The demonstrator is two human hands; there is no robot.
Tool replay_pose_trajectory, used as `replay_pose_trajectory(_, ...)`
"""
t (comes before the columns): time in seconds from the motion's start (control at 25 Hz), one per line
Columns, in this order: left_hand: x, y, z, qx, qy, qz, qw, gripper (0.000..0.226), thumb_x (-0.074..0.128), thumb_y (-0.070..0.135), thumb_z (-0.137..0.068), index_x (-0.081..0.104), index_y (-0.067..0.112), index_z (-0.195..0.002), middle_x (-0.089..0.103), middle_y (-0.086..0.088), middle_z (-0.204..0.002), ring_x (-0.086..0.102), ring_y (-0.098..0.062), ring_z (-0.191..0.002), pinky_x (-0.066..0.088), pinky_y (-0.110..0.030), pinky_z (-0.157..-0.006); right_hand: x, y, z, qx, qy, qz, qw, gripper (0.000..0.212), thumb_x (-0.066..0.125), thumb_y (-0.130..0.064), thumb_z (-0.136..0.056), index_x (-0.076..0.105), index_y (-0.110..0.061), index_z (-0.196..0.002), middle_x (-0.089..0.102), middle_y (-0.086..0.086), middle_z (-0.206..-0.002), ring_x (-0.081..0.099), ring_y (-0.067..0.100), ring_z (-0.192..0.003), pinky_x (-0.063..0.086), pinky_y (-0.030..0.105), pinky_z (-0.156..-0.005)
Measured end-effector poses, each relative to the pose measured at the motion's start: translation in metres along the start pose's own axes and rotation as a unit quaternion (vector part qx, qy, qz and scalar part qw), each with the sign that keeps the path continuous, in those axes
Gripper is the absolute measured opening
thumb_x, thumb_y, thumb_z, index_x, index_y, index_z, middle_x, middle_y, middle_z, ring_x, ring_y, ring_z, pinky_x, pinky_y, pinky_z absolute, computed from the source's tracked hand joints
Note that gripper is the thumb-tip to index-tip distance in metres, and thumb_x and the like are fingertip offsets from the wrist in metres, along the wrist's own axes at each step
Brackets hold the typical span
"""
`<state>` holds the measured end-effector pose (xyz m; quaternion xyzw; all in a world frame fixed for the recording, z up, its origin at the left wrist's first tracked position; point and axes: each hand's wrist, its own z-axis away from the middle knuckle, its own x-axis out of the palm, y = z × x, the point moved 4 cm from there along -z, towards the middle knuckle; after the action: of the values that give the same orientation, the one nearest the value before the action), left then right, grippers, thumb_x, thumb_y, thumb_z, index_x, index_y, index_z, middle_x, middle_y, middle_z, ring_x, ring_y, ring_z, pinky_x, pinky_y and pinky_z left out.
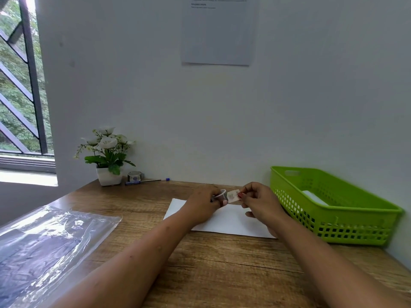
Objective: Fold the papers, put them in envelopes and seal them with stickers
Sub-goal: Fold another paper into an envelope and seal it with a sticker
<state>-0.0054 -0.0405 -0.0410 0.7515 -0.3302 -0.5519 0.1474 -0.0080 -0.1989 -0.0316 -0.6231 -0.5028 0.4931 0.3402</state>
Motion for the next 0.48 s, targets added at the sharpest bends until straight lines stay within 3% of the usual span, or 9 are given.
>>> replay_pose_trajectory(0.12,-0.018,-0.01,-0.008,-0.034,0.008,0.013,0.999,0.015,0.062,0.023,-0.088,0.067,0.014,-0.099,0.056,0.004,-0.093,0.051,-0.012,-0.083,0.045,-0.026,-0.074,-0.007,0.0,0.0,-0.005,0.032,-0.037,0.999,0.011,0.058,-0.008,-0.09,0.059,-0.017,-0.096,0.059,0.005,-0.087,0.056,0.019,-0.078,0.047,0.026,-0.055)
replay_pose_trajectory(0.2,-0.034,-0.024,-0.016,-0.052,0.011,-0.056,0.997,0.019,0.064,0.019,-0.087,0.068,0.01,-0.103,0.06,-0.001,-0.099,0.054,-0.015,-0.086,0.041,-0.024,-0.074,-0.01,0.005,-0.001,0.006,0.043,-0.036,0.998,0.017,0.057,-0.007,-0.091,0.061,-0.02,-0.101,0.06,0.001,-0.089,0.057,0.017,-0.078,0.047,0.026,-0.055)
replay_pose_trajectory(0.32,-0.053,-0.056,-0.024,-0.09,0.019,-0.189,0.978,0.032,0.062,0.015,-0.087,0.063,0.013,-0.119,0.056,-0.009,-0.119,0.057,-0.021,-0.102,0.043,-0.025,-0.084,-0.008,0.015,-0.002,0.047,0.053,-0.029,0.997,0.013,0.056,-0.007,-0.091,0.062,-0.016,-0.082,0.058,0.002,-0.075,0.054,0.013,-0.066,0.044,0.024,-0.055)
replay_pose_trajectory(0.48,-0.07,-0.092,-0.017,-0.159,0.081,-0.229,0.957,0.035,0.055,0.011,-0.091,0.057,0.016,-0.126,0.043,-0.01,-0.123,0.055,-0.025,-0.107,0.046,-0.033,-0.094,-0.008,0.023,-0.005,0.067,0.061,-0.031,0.995,0.015,0.061,-0.009,-0.088,0.057,-0.014,-0.075,0.058,0.004,-0.074,0.054,0.014,-0.064,0.045,0.025,-0.056)
